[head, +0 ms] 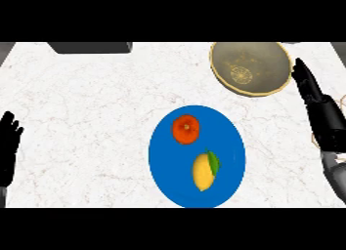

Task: Pick the lemon from the plate and place it in the bowl

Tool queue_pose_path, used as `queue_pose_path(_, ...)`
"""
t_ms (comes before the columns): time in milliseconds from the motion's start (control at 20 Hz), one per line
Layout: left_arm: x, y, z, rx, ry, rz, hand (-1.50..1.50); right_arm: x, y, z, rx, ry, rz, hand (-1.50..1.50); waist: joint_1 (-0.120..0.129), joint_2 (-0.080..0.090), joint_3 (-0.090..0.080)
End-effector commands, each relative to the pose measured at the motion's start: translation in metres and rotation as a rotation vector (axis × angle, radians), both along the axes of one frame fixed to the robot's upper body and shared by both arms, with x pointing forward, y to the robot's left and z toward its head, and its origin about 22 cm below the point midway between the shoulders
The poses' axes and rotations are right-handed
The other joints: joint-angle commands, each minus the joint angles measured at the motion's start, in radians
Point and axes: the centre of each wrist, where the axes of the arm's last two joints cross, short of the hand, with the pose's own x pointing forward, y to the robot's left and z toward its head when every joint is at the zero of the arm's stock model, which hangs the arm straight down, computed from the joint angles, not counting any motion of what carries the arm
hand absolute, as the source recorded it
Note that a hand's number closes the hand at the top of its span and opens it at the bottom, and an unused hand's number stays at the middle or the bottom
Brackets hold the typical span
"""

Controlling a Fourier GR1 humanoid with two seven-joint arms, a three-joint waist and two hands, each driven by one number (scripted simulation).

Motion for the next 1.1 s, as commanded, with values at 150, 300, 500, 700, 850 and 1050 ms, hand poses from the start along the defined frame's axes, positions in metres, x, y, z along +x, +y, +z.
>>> queue_pose_path(150, 0.021, -0.06, 0.019, -0.008, -0.108, -0.372, 0.0, -0.029, 0.044, -0.031, 0.388, 0.04, -0.261, 1.5, -0.087, -0.037, -0.007)
queue_pose_path(300, 0.026, -0.094, 0.026, -0.055, -0.16, -0.534, 0.0, -0.055, -0.02, -0.079, -0.081, 0.202, -0.451, 1.5, -0.146, -0.017, -0.032)
queue_pose_path(500, 0.017, -0.141, 0.021, -0.09, -0.174, -0.727, 0.0, -0.077, 0.102, -0.083, 0.529, 0.181, -0.567, -1.5, -0.047, -0.028, -0.008)
queue_pose_path(700, 0.033, -0.164, 0.042, -0.081, -0.184, -0.772, 0.0, -0.103, 0.122, -0.083, 0.281, 0.119, -0.557, -1.5, -0.007, -0.024, -0.011)
queue_pose_path(850, 0.026, -0.165, 0.028, -0.083, -0.163, -0.779, 0.0, -0.099, 0.099, -0.089, 0.104, 0.239, -0.529, -1.5, 0.003, -0.023, -0.013)
queue_pose_path(1050, 0.032, -0.174, 0.033, -0.081, -0.178, -0.774, 0.0, -0.092, 0.058, -0.074, -0.116, 0.415, -0.491, -1.5, 0.001, -0.022, -0.018)
